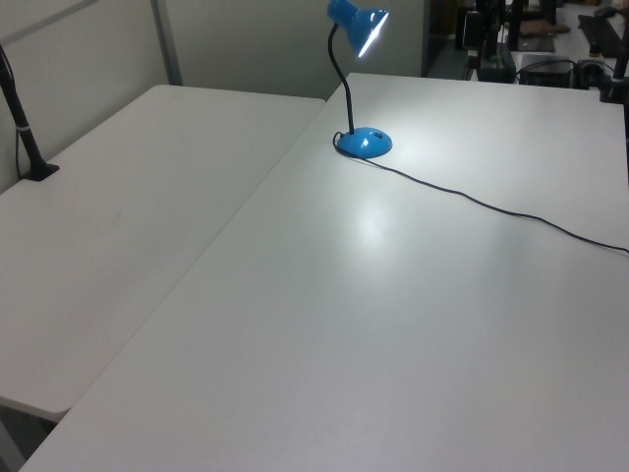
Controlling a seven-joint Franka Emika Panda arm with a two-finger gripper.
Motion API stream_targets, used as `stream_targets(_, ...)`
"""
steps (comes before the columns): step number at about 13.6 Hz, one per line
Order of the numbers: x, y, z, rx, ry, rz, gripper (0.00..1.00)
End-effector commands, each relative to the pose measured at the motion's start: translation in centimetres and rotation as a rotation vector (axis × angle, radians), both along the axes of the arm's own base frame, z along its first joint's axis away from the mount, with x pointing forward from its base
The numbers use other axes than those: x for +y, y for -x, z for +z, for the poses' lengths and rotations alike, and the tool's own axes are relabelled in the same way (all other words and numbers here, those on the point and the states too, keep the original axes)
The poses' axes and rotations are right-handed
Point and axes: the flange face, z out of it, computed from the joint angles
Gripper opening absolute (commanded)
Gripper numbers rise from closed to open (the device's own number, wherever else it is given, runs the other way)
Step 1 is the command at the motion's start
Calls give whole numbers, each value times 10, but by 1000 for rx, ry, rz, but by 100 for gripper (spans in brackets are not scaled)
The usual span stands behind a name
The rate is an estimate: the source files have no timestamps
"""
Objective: Turn off the lamp
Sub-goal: 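Move the gripper from its raised pose toward the blue lamp base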
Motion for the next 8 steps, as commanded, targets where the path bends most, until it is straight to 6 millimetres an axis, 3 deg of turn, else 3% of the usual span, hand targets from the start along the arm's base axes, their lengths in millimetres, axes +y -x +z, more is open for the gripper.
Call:
stream_targets(1, -12, 8, 8, -19, -15, 87, 100)
stream_targets(7, -23, 5, 3, -24, -9, 87, 100)
stream_targets(8, -25, 4, 4, -33, -6, 93, 86)
